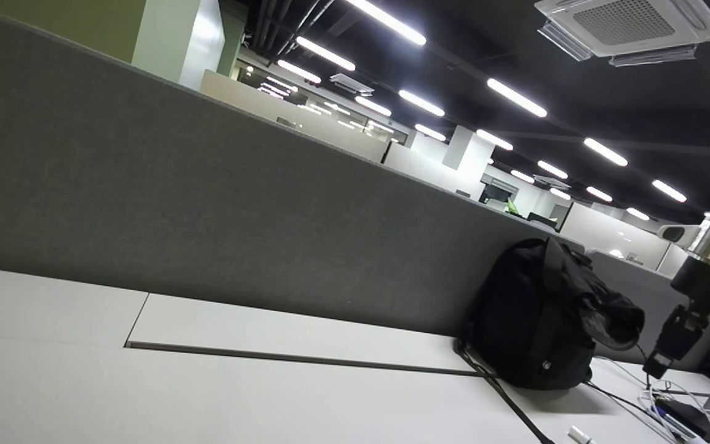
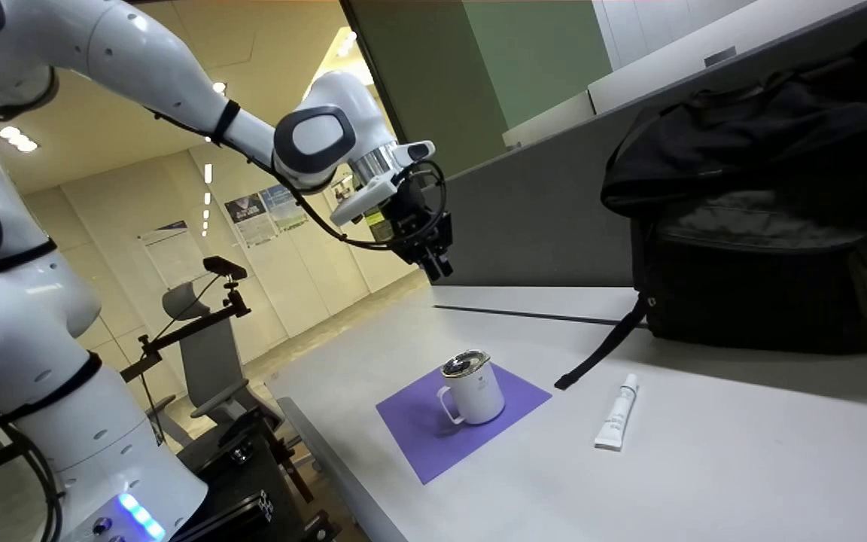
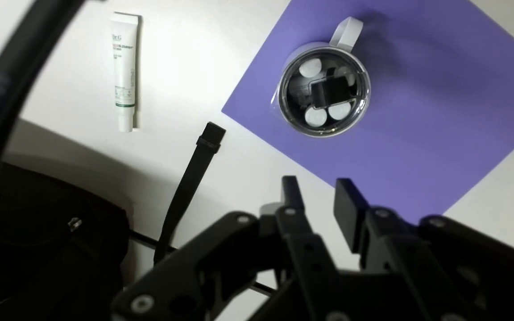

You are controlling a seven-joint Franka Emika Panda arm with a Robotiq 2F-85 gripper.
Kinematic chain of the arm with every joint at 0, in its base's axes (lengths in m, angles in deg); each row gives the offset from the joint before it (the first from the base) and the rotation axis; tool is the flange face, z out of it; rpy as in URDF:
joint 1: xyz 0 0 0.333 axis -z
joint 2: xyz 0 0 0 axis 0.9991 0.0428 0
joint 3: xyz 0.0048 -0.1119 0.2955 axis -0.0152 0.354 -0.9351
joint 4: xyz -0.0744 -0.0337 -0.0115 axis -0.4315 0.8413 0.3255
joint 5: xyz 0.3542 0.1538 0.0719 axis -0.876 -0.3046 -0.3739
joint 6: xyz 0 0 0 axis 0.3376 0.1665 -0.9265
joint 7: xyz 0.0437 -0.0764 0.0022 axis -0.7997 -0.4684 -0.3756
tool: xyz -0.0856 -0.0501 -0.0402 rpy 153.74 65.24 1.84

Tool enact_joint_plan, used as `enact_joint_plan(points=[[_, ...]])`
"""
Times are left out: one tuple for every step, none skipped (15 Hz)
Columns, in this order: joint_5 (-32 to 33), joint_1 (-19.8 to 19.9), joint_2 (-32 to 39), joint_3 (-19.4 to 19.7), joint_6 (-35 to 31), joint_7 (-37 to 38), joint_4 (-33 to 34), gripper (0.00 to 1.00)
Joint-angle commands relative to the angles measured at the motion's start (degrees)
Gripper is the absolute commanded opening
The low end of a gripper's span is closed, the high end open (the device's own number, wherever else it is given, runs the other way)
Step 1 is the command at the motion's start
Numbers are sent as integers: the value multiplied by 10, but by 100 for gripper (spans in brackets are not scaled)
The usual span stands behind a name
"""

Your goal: Open the slider on the top of the white cup

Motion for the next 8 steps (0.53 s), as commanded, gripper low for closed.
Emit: enact_joint_plan(points=[[-33, -16, -21, 23, 7, -44, -1, 60], [-36, -18, -24, 27, 7, -49, -2, 66], [-42, -20, -26, 30, 8, -57, -2, 73], [-27, -25, -11, 33, 2, -38, 1, 80], [-29, -27, -12, 35, 2, -41, 1, 63], [-29, -28, -11, 36, 2, -41, 0, 69], [-29, -29, -10, 37, 1, -41, 0, 75], [-29, -30, -9, 37, 1, -41, 0, 80]])
